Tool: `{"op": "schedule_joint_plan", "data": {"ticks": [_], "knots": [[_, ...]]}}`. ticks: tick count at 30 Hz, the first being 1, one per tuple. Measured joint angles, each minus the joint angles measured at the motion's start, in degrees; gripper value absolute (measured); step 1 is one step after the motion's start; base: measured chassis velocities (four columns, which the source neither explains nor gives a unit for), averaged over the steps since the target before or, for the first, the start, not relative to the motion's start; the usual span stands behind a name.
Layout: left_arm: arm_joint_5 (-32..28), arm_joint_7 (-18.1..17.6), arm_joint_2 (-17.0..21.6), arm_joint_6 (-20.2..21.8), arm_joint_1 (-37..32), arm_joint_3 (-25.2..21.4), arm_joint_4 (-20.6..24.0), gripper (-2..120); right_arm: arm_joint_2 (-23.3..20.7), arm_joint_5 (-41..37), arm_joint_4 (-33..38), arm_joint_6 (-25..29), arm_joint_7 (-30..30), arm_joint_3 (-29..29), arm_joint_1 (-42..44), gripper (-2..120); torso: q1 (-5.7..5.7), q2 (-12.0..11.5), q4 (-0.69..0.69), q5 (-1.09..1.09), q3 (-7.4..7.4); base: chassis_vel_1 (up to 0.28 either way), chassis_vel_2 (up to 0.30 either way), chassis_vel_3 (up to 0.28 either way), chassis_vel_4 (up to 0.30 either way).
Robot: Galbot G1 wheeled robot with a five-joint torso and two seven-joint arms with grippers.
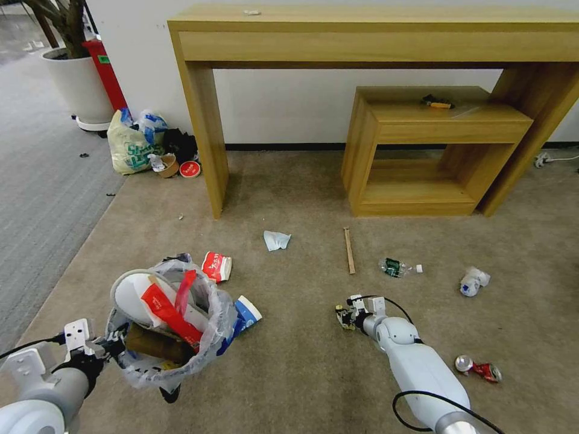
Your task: Pick up the trash bin and place the garbage on the floor into it.
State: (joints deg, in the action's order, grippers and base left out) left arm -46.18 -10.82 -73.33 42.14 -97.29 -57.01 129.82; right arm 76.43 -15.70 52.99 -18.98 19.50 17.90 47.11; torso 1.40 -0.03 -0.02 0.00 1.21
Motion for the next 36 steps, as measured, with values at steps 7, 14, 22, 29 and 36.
{"op": "schedule_joint_plan", "data": {"ticks": [7, 14, 22, 29, 36], "knots": [[0.3, 0.21, -0.26, 0.0, -0.3, 0.63, 0.41, 0, -2.63, -5.25, 11.27, -0.57, -0.94, 0.62, 3.53, 0, 0.0, 0.0, 0.0, 0.0, 0.0, 0.0, 0.0, 0.0, 0.0], [1.13, 0.3, -0.34, 0.0, -0.75, 1.74, 1.16, 0, -5.11, -7.33, 23.48, 0.41, 0.47, 1.69, 4.33, 0, 0.0, 0.0, 0.0, -0.01, 0.0, 0.0, 0.0, 0.0, 0.0], [2.67, 0.12, -0.88, 0.0, -1.21, 3.53, 1.9, 0, -12.64, -16.54, 45.93, -5.09, 2.25, -3.2, 2.74, 0, 0.0, 0.0, -0.01, -0.02, -0.01, 0.0, 0.0, 0.0, 0.0], [3.41, -1.0, -0.18, 0.0, -1.07, 4.79, 2.65, 0, -18.28, -33.24, 60.52, -9.59, -2.63, -20.11, -4.45, 0, 0.0, 0.0, 0.0, -0.01, 0.0, 0.0, 0.0, 0.0, 0.0], [4.08, -1.43, -0.42, 0.0, -0.74, 5.61, 2.98, 0, -16.41, -39.79, 63.79, -11.37, -6.48, -35.4, -12.57, 0, 0.0, 0.0, 0.01, -0.02, 0.0, 0.0, 0.0, 0.0, 0.0]]}}
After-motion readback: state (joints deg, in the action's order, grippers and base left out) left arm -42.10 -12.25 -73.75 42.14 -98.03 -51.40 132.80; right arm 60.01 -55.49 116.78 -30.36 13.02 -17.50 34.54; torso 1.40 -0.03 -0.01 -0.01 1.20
